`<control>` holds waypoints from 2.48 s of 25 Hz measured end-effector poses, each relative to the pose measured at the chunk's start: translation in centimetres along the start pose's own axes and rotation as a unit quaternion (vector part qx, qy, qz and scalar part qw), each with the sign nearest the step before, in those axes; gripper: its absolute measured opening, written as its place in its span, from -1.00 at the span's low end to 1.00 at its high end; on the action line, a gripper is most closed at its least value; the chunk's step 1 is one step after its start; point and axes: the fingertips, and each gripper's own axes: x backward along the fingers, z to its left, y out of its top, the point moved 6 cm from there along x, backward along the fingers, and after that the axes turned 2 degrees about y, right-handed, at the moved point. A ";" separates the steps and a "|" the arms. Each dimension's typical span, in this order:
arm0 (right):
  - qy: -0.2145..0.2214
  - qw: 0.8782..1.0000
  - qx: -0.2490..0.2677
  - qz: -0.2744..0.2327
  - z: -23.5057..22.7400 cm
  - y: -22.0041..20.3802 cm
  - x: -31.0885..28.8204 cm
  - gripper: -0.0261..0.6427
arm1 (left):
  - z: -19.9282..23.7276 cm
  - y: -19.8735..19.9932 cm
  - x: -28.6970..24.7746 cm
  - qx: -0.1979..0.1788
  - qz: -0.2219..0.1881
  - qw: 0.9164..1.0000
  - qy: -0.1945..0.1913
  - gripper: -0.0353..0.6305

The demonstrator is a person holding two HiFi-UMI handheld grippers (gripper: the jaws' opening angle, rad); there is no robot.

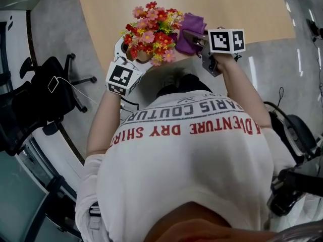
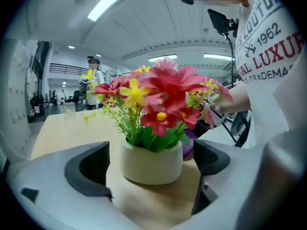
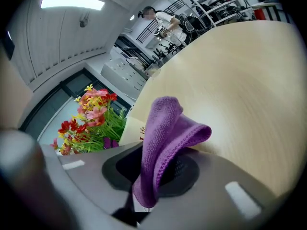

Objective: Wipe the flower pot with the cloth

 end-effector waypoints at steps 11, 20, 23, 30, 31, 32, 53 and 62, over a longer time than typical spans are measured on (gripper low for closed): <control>0.007 1.000 0.004 -0.011 -0.1 -0.1 2.0 -0.79 | -2.6 -1.6 -1.8 0.093 -0.015 0.974 0.206 0.71; 0.019 1.000 0.002 -0.019 0.3 -0.3 2.5 -0.79 | -2.6 -1.4 -2.5 0.098 -0.001 0.955 0.279 0.70; 0.021 1.000 0.003 -0.018 0.6 -0.5 2.0 -0.79 | -2.0 -1.9 -1.9 0.096 0.003 0.955 0.280 0.62; 0.029 0.999 0.005 -0.015 1.3 0.1 0.4 -0.79 | -0.7 -2.3 -1.6 0.075 0.013 0.973 0.218 0.60; 0.031 0.999 0.006 -0.014 1.5 0.2 0.2 -0.79 | -0.6 -2.3 -1.5 0.068 0.013 0.977 0.202 0.60; 0.034 0.999 0.008 -0.015 1.8 0.2 0.3 -0.79 | -0.7 -2.2 -1.4 0.060 0.012 0.981 0.185 0.60; 0.075 0.995 0.052 0.041 5.1 1.0 -1.8 -0.79 | 0.6 -0.6 -1.1 -0.055 0.023 0.996 -0.071 0.60; -0.016 0.993 0.074 0.086 2.4 1.7 -3.7 -0.79 | 0.9 -0.2 -1.8 -0.050 0.011 0.995 -0.080 0.60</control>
